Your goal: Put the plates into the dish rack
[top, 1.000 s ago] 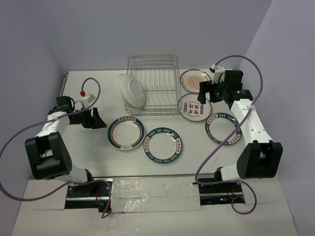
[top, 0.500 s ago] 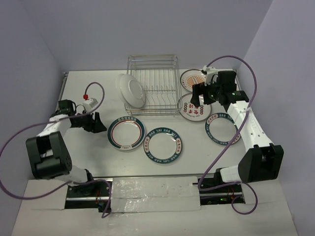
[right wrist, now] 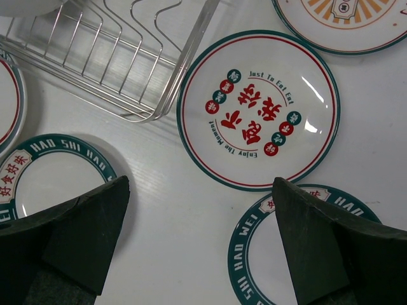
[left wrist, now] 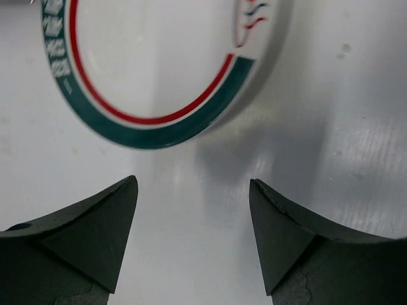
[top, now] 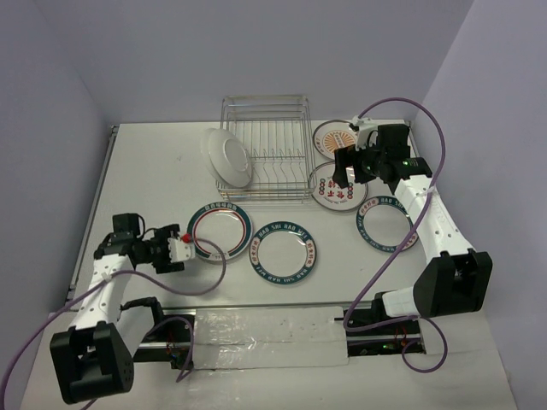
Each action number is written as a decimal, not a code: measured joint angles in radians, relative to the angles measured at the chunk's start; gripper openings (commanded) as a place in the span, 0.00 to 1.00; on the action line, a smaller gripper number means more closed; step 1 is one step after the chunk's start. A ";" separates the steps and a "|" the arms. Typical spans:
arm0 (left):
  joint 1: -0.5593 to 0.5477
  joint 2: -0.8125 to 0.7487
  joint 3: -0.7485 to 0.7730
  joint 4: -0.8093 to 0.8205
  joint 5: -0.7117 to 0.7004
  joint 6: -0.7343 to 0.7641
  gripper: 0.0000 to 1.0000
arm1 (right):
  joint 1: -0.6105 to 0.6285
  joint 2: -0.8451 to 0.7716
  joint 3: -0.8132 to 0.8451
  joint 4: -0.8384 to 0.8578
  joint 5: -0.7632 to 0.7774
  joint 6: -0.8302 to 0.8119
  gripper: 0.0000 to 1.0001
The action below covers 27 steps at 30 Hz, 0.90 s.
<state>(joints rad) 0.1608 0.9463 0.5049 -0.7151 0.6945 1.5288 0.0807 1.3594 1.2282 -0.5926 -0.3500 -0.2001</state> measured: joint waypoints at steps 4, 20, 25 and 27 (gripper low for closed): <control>-0.097 -0.100 -0.092 0.007 0.003 0.131 0.79 | 0.000 0.004 0.000 -0.004 0.012 0.000 1.00; -0.402 -0.189 -0.385 0.546 -0.056 0.254 0.70 | 0.000 0.033 0.016 -0.019 0.042 0.000 1.00; -0.450 -0.125 -0.415 0.692 -0.100 0.245 0.57 | 0.000 0.035 0.018 -0.023 0.053 -0.002 1.00; -0.455 -0.113 -0.421 0.712 -0.111 0.245 0.48 | 0.000 0.035 0.018 -0.024 0.055 -0.004 1.00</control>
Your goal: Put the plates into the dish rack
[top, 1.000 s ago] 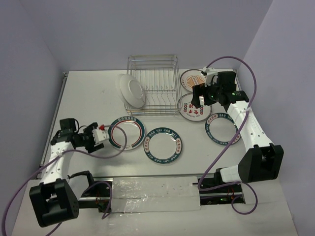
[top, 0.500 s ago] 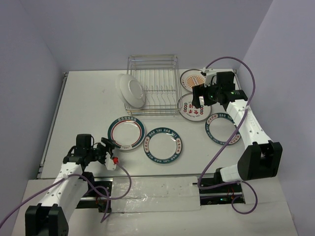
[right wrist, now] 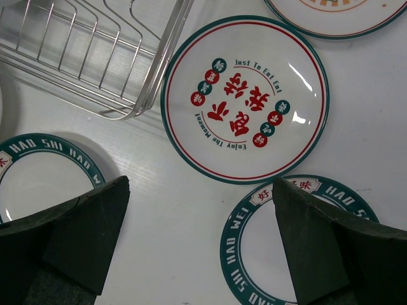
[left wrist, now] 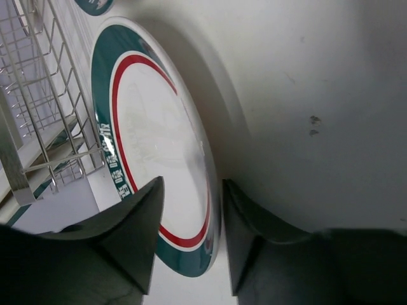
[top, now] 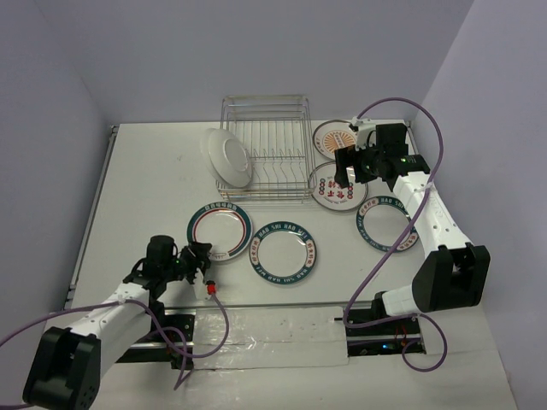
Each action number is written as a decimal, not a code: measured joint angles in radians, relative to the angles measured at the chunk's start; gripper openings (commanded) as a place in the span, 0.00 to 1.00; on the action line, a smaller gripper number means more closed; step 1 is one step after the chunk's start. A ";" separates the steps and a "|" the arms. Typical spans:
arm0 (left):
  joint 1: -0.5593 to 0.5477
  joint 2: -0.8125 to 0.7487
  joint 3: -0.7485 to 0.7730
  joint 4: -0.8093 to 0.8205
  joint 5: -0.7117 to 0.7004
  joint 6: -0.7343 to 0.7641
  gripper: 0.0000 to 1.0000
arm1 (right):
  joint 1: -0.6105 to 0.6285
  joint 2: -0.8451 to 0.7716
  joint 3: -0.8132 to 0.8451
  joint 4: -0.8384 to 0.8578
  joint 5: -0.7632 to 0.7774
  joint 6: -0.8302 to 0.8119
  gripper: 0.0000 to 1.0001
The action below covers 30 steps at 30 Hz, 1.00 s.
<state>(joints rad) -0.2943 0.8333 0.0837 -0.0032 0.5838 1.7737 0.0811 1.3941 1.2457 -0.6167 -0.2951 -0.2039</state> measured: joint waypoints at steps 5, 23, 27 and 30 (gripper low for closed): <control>0.000 -0.037 -0.009 -0.055 -0.013 0.018 0.22 | 0.000 0.000 0.000 0.000 0.007 -0.003 1.00; -0.002 -0.311 0.314 -0.748 0.025 -0.072 0.00 | 0.001 0.000 0.000 -0.001 -0.003 -0.003 1.00; -0.002 -0.296 0.454 -0.884 0.061 -0.106 0.00 | 0.002 0.000 0.000 -0.001 -0.008 -0.003 1.00; -0.002 -0.237 0.580 -1.020 0.121 -0.121 0.00 | 0.002 0.000 0.004 -0.003 -0.010 -0.003 1.00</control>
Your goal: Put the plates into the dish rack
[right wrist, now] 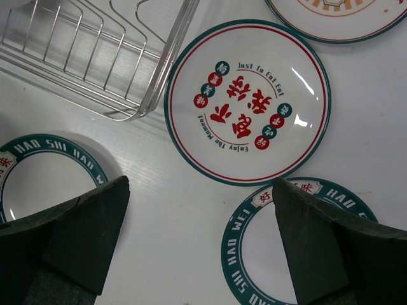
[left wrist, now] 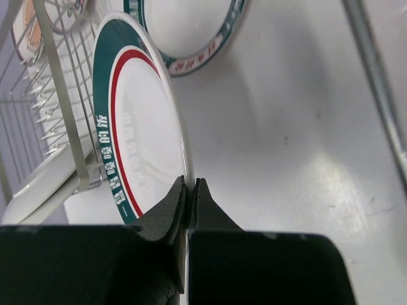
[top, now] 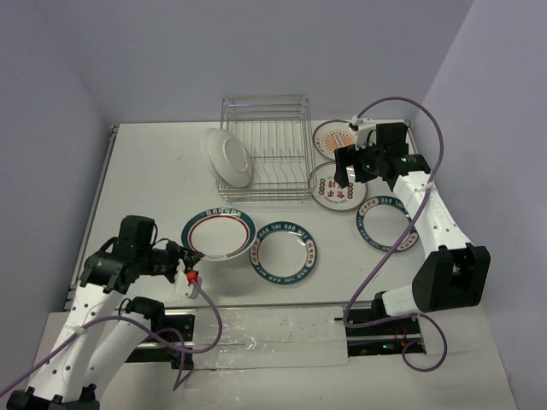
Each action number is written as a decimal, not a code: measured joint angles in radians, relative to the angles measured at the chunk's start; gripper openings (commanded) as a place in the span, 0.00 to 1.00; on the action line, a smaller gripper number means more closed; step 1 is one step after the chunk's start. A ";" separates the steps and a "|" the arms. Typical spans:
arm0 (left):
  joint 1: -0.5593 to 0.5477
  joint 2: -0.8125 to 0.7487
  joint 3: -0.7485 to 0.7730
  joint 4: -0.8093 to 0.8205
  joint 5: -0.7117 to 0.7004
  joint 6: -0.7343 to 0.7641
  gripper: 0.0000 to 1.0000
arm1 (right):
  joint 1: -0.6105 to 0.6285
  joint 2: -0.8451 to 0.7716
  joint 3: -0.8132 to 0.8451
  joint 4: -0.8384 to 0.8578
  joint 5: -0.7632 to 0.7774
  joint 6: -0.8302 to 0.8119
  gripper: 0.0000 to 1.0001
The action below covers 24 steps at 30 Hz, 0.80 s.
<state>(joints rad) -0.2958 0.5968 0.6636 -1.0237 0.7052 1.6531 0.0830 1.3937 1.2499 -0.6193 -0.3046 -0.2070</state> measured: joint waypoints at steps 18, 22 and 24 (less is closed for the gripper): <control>-0.004 0.466 0.603 0.245 0.356 -1.325 0.00 | 0.009 0.001 0.014 -0.002 -0.007 0.006 1.00; -0.004 0.480 0.560 0.605 0.294 -1.790 0.00 | 0.009 0.003 0.014 -0.002 -0.014 0.008 1.00; -0.004 0.518 0.563 0.738 0.246 -1.957 0.00 | 0.009 0.004 0.014 -0.001 -0.015 0.008 1.00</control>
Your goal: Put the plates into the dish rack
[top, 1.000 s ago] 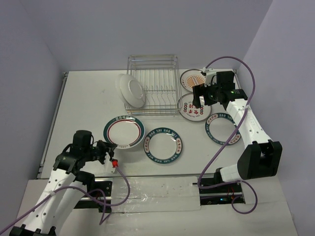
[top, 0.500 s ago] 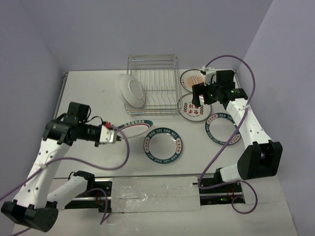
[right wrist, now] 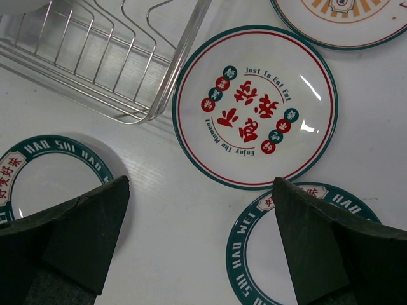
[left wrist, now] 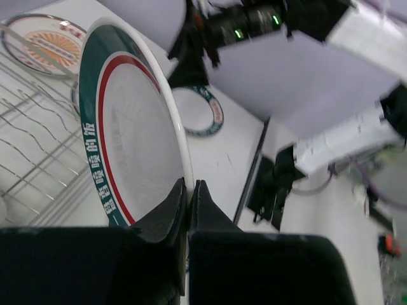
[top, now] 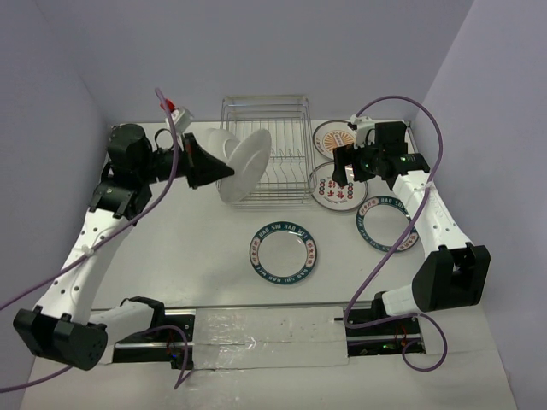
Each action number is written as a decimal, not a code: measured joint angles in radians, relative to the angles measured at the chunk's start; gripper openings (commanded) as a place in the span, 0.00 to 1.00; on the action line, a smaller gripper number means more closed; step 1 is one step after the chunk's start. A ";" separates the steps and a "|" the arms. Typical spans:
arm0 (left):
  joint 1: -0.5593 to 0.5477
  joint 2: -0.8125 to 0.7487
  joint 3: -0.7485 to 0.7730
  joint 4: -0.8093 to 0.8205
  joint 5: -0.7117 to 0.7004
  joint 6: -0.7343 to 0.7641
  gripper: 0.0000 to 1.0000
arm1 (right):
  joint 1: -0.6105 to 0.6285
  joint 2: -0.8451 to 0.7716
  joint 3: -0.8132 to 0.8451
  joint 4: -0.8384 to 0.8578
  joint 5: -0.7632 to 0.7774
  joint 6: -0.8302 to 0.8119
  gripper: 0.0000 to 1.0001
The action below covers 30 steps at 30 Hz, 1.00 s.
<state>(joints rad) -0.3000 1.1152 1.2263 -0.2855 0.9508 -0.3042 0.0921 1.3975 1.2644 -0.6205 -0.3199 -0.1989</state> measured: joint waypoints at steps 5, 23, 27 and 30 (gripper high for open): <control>0.023 0.067 -0.095 0.322 -0.171 -0.349 0.00 | 0.000 0.000 0.000 0.005 -0.003 0.004 1.00; 0.109 0.369 -0.134 0.632 -0.301 -0.705 0.00 | 0.000 0.000 -0.040 0.008 -0.051 0.019 1.00; 0.111 0.403 -0.134 0.646 -0.312 -0.695 0.00 | 0.000 0.000 -0.066 0.008 -0.072 0.019 1.00; 0.115 0.422 -0.130 0.649 -0.315 -0.680 0.00 | 0.000 0.000 -0.087 0.008 -0.084 0.020 1.00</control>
<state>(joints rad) -0.1848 1.5375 1.0958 0.3637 0.6353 -0.9840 0.0921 1.3972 1.1778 -0.6125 -0.4038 -0.1791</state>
